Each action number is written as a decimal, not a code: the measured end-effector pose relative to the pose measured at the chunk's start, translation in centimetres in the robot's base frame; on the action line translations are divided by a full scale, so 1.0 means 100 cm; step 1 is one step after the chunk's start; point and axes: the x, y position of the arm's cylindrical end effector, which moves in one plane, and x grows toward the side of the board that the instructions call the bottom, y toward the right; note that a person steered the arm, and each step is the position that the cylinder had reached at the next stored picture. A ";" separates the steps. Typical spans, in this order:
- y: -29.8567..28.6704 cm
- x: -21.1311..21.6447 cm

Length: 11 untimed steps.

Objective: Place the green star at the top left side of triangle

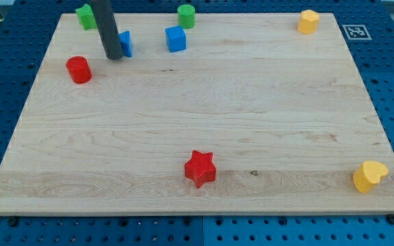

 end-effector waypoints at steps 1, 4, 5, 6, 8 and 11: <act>0.000 -0.017; -0.052 -0.040; -0.105 -0.058; -0.132 -0.119; -0.111 -0.121; -0.044 -0.093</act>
